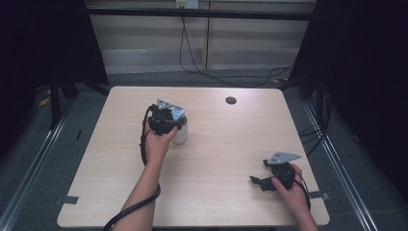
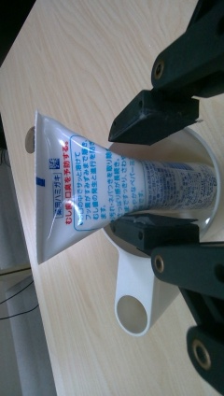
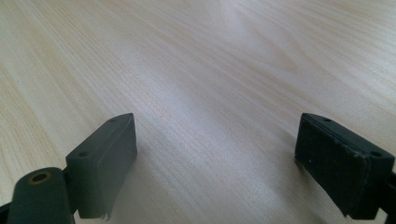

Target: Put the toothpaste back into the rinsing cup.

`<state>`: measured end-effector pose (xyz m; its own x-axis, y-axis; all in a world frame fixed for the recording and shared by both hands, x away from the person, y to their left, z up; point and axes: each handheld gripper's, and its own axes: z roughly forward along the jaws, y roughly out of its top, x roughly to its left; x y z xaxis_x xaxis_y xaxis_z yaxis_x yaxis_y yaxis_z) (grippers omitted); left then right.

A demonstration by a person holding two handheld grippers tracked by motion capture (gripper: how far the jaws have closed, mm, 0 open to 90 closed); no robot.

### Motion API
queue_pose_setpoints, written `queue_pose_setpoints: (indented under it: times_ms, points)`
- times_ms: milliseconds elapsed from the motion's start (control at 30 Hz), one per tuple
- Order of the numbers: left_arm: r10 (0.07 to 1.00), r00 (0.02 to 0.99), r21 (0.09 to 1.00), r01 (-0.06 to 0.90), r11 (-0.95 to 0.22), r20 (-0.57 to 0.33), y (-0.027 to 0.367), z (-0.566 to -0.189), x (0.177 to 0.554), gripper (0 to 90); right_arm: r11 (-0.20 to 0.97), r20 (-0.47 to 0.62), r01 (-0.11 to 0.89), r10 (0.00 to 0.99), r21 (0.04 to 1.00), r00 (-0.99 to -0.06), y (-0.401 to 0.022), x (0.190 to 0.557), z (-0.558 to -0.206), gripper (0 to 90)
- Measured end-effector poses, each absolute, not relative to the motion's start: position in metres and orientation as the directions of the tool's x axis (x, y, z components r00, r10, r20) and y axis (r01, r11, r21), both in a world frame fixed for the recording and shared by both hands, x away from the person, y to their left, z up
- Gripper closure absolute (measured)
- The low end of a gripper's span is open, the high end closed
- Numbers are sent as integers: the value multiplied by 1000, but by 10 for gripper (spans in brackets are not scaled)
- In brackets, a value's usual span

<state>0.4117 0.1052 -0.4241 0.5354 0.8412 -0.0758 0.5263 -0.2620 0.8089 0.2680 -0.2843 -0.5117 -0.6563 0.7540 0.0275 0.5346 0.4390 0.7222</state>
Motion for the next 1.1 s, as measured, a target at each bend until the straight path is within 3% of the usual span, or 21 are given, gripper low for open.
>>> queue_pose_setpoints:
  times_ms: [267,600,1100]
  points:
    - [847,524,809,535,-243,-92,109,-423,410,419,438,25,534,756,724,-654,-284,268,-512,125]
    - [840,533,810,533,-244,-98,110,-420,409,347,439,25,534,756,722,-654,-284,268,-512,124]
    - [841,530,805,544,-236,-112,118,-417,407,297,439,27,535,754,722,-656,-284,268,-512,124]
